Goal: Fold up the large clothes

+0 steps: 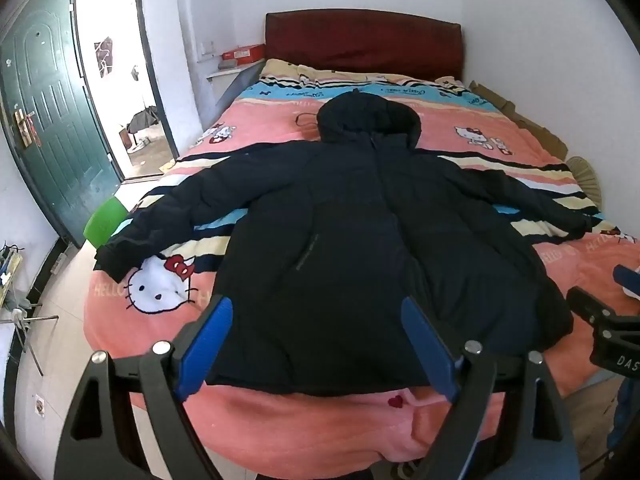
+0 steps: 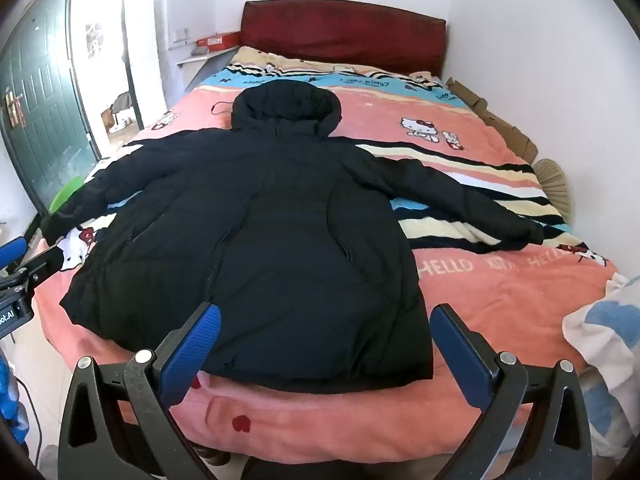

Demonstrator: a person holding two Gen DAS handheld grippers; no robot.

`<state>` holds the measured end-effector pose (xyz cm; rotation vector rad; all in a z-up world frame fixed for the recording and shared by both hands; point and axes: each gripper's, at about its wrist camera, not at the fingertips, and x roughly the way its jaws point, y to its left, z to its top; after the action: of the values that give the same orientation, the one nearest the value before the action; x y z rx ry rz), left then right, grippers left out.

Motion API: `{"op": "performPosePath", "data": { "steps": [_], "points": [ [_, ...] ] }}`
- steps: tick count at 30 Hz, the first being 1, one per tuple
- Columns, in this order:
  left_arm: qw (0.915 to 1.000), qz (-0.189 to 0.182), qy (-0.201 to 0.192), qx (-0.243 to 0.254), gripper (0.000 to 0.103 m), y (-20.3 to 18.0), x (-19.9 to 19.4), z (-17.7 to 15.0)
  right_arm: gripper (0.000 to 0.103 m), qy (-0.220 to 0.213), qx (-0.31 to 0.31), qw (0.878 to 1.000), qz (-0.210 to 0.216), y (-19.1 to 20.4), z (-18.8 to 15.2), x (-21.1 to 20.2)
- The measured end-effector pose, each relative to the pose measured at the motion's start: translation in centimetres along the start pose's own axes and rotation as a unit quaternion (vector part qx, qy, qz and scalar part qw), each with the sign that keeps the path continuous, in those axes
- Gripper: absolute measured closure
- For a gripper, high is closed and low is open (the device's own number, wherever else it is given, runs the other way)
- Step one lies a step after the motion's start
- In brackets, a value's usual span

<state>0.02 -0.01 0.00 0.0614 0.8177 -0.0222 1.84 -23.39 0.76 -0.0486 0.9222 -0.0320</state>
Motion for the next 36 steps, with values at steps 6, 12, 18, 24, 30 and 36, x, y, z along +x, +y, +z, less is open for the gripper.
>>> {"op": "performPosePath", "data": {
  "steps": [6, 12, 18, 24, 30, 36],
  "points": [
    [1.0, 0.004, 0.001, 0.0, 0.016, -0.6, 0.2, -0.1, 0.0, 0.002, 0.0, 1.0, 0.0, 0.0, 0.0, 0.2],
    [0.9999, -0.009, 0.004, -0.009, 0.016, -0.1, 0.4, 0.1, 0.0, 0.001, 0.0, 1.0, -0.001, 0.1, -0.1, 0.3],
    [0.9999, -0.007, 0.001, -0.008, 0.016, -0.3, 0.1, 0.3, 0.0, 0.0, -0.001, 1.0, -0.001, 0.1, -0.1, 0.5],
    [0.9999, -0.007, -0.002, -0.008, 0.016, -0.3, 0.1, 0.2, 0.0, -0.001, -0.001, 1.0, -0.002, -0.3, 0.0, 0.3],
    [0.9999, -0.008, 0.0, -0.009, 0.016, -0.4, 0.2, 0.1, 0.0, -0.002, 0.0, 1.0, -0.001, -0.4, 0.0, 0.7],
    [0.9999, -0.012, 0.001, -0.012, 0.016, -0.6, 0.2, 0.2, 0.0, -0.003, 0.0, 1.0, 0.0, -0.4, 0.0, 0.7]
  ]
}}
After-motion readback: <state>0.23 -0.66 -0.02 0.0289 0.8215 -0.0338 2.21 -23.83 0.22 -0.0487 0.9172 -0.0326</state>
